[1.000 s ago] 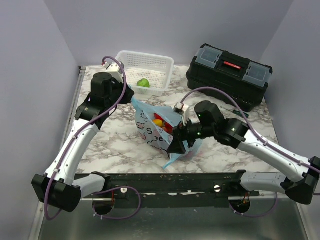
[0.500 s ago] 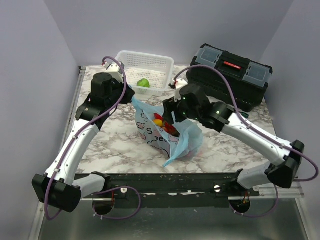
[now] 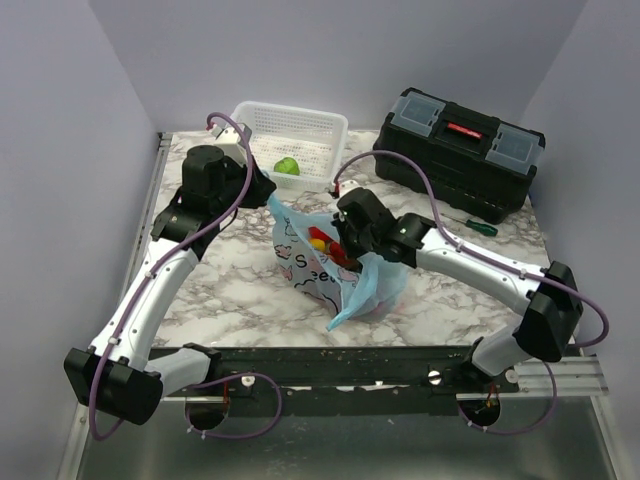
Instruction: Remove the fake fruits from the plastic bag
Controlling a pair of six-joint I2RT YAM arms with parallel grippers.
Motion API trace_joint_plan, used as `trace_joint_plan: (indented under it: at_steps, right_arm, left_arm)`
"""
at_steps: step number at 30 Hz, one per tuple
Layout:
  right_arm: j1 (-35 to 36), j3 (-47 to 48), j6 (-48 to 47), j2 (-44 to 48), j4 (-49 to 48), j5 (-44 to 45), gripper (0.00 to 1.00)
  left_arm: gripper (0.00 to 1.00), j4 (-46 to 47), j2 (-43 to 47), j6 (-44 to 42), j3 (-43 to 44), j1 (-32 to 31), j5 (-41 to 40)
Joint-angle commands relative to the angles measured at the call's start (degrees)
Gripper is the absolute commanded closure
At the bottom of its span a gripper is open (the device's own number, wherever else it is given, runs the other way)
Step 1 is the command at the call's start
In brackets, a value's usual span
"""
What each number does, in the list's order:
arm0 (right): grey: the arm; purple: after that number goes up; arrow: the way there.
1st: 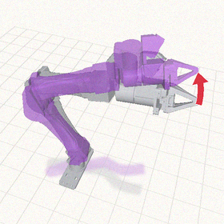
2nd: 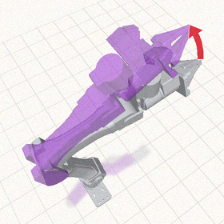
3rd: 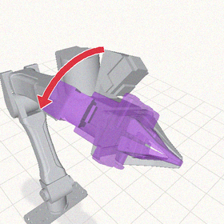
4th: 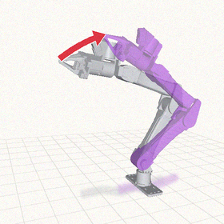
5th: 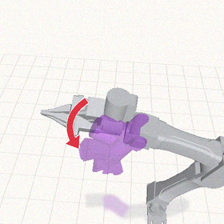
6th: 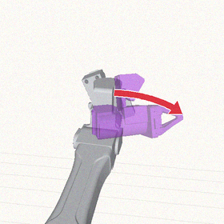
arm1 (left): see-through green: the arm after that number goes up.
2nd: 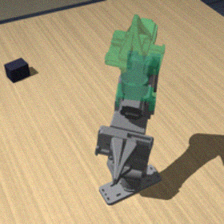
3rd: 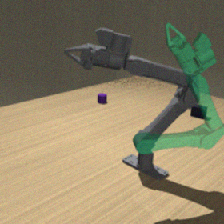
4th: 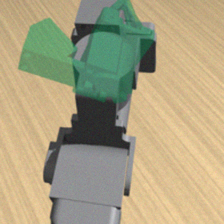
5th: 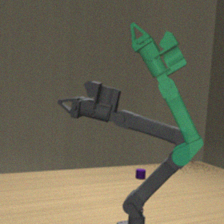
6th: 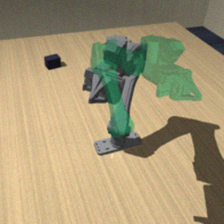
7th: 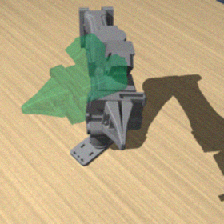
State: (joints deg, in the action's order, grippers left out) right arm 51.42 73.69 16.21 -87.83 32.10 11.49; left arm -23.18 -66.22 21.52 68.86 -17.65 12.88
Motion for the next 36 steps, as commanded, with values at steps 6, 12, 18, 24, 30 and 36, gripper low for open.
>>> trace_joint_plan:
  at_steps: [6,12,18,24,30,36]
  right_arm:
    - [0.18,-4.47,2.86,6.66,-7.26,-0.13,0.99]
    - [0.22,-3.46,3.29,6.68,-5.91,-0.38,0.99]
    - [0.24,-5.61,2.82,8.62,-7.81,-0.18,0.99]
    - [0.26,-7.08,3.15,9.31,-10.41,-0.85,0.99]
    - [0.23,-8.39,3.30,10.14,-13.14,-2.36,0.99]
    - [0.22,-9.73,3.47,11.83,-15.10,-2.32,0.99]
  left_arm:
    - [0.66,2.31,2.37,0.37,-1.11,-0.37,2.32]
    - [0.26,3.34,8.80,2.85,-2.76,-0.55,-0.30]
    - [0.19,-1.37,18.49,6.41,-4.84,-0.54,2.07]
    - [0.15,-10.73,28.82,9.33,-8.58,-0.54,3.90]
    - [0.17,6.20,33.87,32.12,-27.88,-2.32,25.00]
    - [0.19,5.51,31.25,45.79,-30.99,-17.85,1.49]
